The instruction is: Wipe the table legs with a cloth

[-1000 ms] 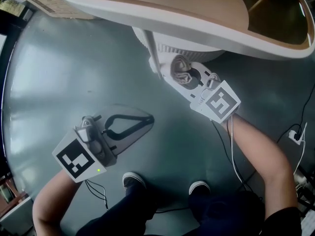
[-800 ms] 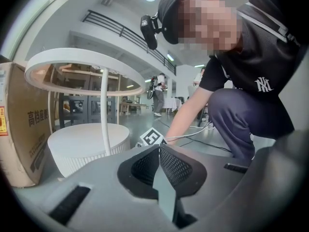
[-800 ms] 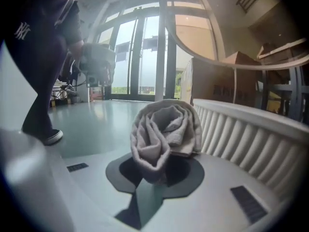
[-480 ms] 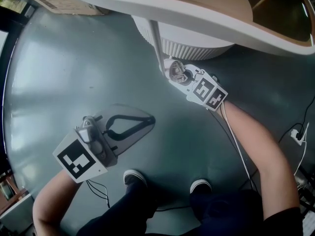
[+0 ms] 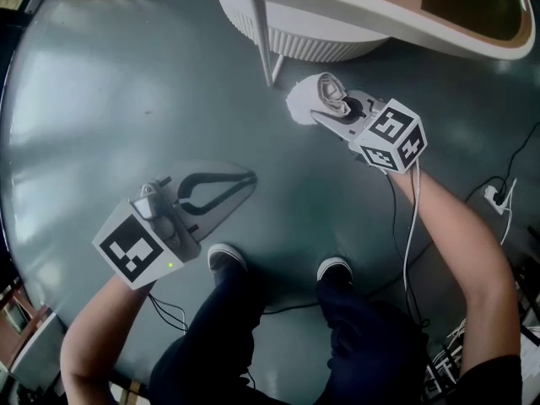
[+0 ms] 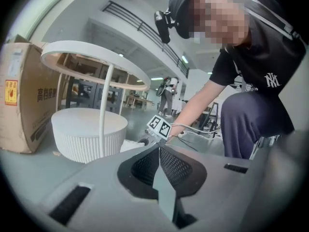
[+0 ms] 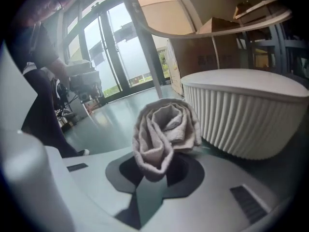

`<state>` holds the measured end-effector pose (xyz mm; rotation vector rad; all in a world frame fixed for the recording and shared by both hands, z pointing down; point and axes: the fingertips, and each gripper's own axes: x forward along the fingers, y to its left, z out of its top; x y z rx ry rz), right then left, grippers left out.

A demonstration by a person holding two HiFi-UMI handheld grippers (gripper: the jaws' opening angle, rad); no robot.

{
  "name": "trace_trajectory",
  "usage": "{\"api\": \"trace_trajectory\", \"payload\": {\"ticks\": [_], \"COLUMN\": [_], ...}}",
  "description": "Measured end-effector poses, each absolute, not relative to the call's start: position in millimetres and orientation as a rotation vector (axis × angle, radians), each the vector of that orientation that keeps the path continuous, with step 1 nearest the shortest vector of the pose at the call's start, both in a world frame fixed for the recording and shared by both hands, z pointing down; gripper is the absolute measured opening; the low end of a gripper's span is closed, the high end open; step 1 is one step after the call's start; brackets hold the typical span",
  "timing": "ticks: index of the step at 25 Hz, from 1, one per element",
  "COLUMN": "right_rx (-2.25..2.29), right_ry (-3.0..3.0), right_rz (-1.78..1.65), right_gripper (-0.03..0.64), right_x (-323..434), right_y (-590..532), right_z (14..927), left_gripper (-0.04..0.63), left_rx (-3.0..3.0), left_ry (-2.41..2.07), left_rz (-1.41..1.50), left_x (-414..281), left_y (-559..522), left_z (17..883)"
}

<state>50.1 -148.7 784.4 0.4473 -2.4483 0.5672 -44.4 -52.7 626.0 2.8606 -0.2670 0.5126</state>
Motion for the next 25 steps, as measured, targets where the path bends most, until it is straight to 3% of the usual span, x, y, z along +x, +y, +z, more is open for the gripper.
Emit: {"api": "trace_trajectory", "payload": {"ticks": [9,18,25], "right_rx": [0.411,0.480,0.630], "right_ry": [-2.372,-2.519,-2.807], "right_rz": [0.782,0.773,0.475], "right_gripper": [0.067,0.067,0.067], "right_x": [91,151,194], "right_y": [-15,37,26], "right_z": [620,286,17], "left_gripper": [0.008,0.008,0.009], "left_rx": [2.550,2.345,2.347], "left_ry": [-0.511,-0.836,-1.147], "left_rz": [0.552,0.439,0.355], "left_x": [-89,-84,-89], "left_y": [26,96,133], "left_z": [511,270,62]}}
